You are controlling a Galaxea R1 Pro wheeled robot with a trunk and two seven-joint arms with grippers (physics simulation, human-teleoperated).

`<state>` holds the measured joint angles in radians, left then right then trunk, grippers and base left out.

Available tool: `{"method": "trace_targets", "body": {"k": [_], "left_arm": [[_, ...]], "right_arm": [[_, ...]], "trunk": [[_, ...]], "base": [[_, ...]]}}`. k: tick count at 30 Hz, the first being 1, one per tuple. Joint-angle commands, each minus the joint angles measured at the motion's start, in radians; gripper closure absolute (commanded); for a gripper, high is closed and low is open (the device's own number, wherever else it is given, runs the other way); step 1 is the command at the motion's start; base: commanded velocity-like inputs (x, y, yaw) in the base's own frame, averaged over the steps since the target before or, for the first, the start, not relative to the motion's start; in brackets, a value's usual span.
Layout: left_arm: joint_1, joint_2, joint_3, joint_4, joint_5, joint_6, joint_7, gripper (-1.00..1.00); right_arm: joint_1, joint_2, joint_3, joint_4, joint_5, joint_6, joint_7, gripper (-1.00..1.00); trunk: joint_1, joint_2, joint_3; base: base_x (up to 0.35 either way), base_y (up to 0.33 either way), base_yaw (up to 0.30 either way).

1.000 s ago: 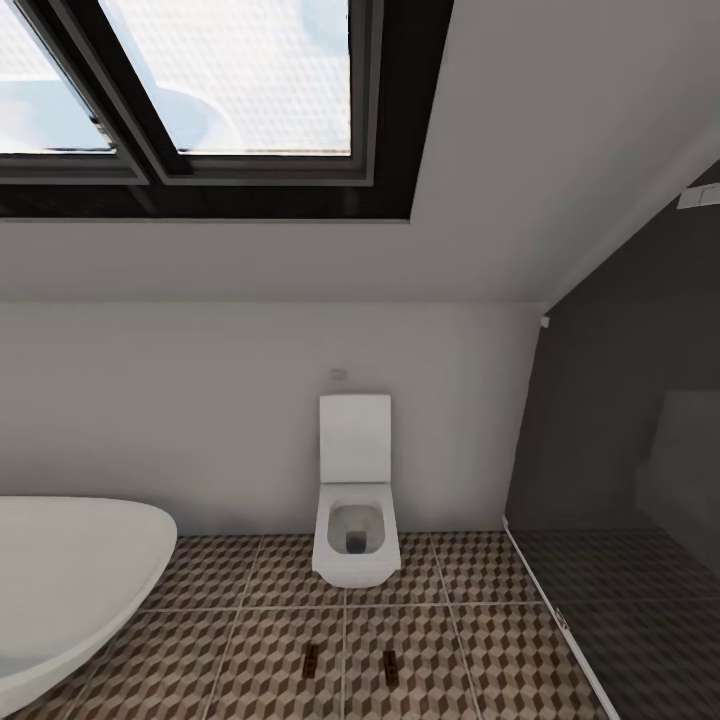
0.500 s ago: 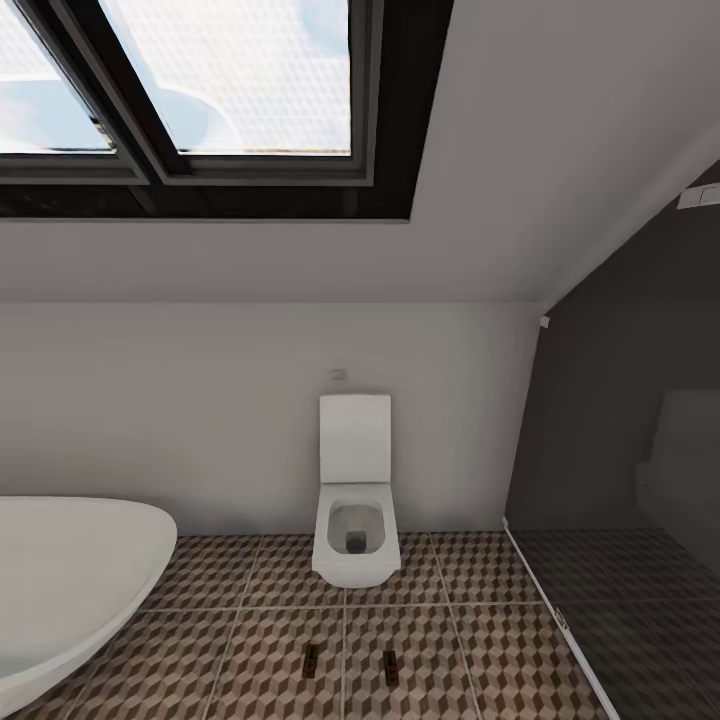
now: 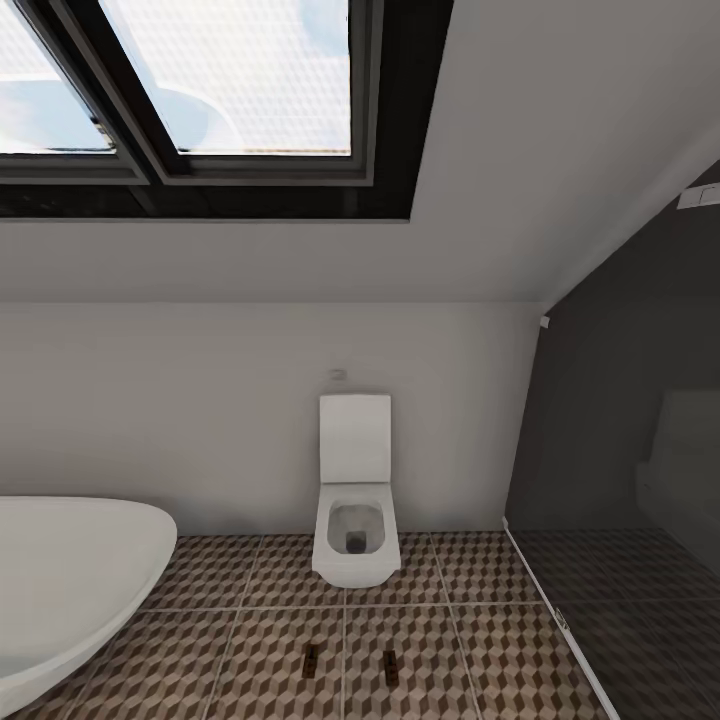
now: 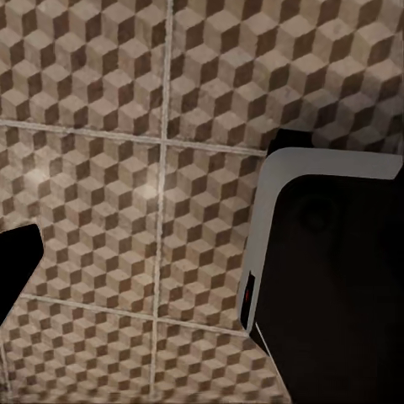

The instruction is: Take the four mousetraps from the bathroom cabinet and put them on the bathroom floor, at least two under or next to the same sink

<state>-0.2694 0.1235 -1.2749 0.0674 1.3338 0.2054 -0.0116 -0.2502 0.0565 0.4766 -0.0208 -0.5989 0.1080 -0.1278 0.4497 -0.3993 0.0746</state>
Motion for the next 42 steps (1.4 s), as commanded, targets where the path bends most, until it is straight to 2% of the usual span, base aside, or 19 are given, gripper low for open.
{"method": "trace_targets", "body": {"k": [1, 4, 8, 27, 28, 34, 37, 42], "left_arm": [[0.000, -0.001, -0.009, 0.001, 0.010, 0.027, -0.002, -1.00], [0.003, -0.005, -0.009, 0.000, 0.010, 0.103, -0.002, -1.00], [0.004, -0.006, -0.009, 0.000, 0.010, 0.121, -0.002, -1.00], [0.004, -0.006, -0.009, -0.004, 0.009, 0.093, -0.002, -1.00], [0.004, -0.008, -0.009, -0.006, 0.009, -0.001, -0.002, -1.00], [0.004, -0.008, -0.009, -0.005, 0.008, -0.185, -0.002, -1.00], [0.004, -0.008, -0.009, -0.005, 0.008, -0.257, -0.002, -1.00], [0.004, -0.008, -0.009, -0.005, 0.008, -0.313, -0.002, -1.00]], "right_arm": [[0.000, 0.001, 0.008, -0.002, -0.006, 0.006, -0.005, -1.00], [0.000, 0.006, 0.009, -0.002, -0.007, 0.005, -0.004, -1.00], [0.000, 0.007, 0.008, -0.002, -0.007, 0.004, -0.004, -1.00], [0.000, 0.008, 0.008, -0.005, -0.006, 0.002, -0.003, -1.00], [0.000, 0.007, 0.008, -0.008, -0.007, 0.002, -0.003, -1.00], [0.000, 0.006, 0.008, -0.008, -0.006, 0.002, -0.003, -1.00], [0.000, 0.003, 0.008, -0.008, -0.006, 0.002, -0.003, -1.00], [0.000, 0.001, 0.008, -0.008, -0.006, 0.002, -0.003, -1.00]], "trunk": [[0.000, -0.001, 0.000], [0.000, -0.001, 0.000], [0.000, -0.001, 0.000], [0.000, -0.001, 0.000], [0.000, -0.001, 0.000], [0.000, -0.001, 0.000], [0.000, -0.001, 0.000], [0.000, -0.001, 0.000]], "base": [[0.000, 0.000, 0.000], [0.000, 0.000, 0.000], [0.000, 0.000, 0.000], [0.000, 0.000, 0.000], [0.000, 0.000, 0.000], [0.000, 0.000, 0.000], [0.000, 0.000, 0.000], [0.000, 0.000, 0.000]]}}
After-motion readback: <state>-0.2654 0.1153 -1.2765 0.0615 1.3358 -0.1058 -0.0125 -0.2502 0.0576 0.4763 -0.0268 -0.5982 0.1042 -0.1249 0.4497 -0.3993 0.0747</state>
